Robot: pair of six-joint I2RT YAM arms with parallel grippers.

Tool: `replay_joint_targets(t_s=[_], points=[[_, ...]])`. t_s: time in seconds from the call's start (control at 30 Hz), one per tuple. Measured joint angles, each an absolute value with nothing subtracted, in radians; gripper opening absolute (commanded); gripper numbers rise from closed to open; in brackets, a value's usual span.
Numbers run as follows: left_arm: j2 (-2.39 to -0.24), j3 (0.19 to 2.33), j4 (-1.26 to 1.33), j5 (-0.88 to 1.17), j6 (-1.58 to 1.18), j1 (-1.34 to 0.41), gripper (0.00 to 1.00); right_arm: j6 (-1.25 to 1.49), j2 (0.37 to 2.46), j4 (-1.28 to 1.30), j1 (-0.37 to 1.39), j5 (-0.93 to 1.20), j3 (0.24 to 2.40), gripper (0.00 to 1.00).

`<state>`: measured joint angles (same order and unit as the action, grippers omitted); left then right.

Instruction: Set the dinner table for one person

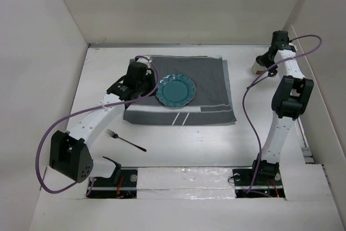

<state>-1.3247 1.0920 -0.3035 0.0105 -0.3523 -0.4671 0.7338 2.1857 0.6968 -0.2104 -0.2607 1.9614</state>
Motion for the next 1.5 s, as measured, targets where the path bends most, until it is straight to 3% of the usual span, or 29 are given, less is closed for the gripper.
replay_joint_targets(t_s=[0.13,0.23,0.27,0.53,0.73,1.0,1.33,1.4,1.47,1.5], points=[[-1.358,1.096,-0.310,-0.009,-0.342,-0.467,0.19,0.737,2.228,0.720,-0.212,-0.274,1.978,0.45],[-1.375,1.102,-0.314,-0.012,-0.339,-0.467,0.18,0.738,2.251,0.730,-0.215,-0.273,2.003,0.17],[-1.381,1.107,-0.318,-0.012,-0.338,-0.467,0.18,0.739,2.256,0.734,-0.216,-0.274,2.010,0.00],[-1.433,1.197,-0.337,-0.005,-0.338,-0.467,0.17,0.704,2.223,0.735,-0.187,-0.295,2.012,0.00],[-1.439,1.208,-0.338,0.027,-0.342,-0.467,0.17,0.635,2.160,0.728,-0.032,-0.240,2.086,0.00],[-1.425,1.202,-0.340,0.044,-0.350,-0.467,0.17,0.582,2.275,0.750,0.179,-0.173,2.315,0.00],[-1.299,1.135,-0.352,0.029,-0.361,-0.467,0.17,0.563,2.388,0.838,0.196,-0.215,2.323,0.00],[-1.291,1.129,-0.352,0.029,-0.364,-0.467,0.17,0.558,2.397,0.849,0.196,-0.235,2.323,0.05],[-1.284,1.123,-0.353,0.029,-0.367,-0.467,0.17,0.554,2.404,0.864,0.196,-0.251,2.323,0.19],[-1.281,1.120,-0.354,0.029,-0.368,-0.467,0.17,0.553,2.406,0.869,0.196,-0.258,2.323,0.33]])
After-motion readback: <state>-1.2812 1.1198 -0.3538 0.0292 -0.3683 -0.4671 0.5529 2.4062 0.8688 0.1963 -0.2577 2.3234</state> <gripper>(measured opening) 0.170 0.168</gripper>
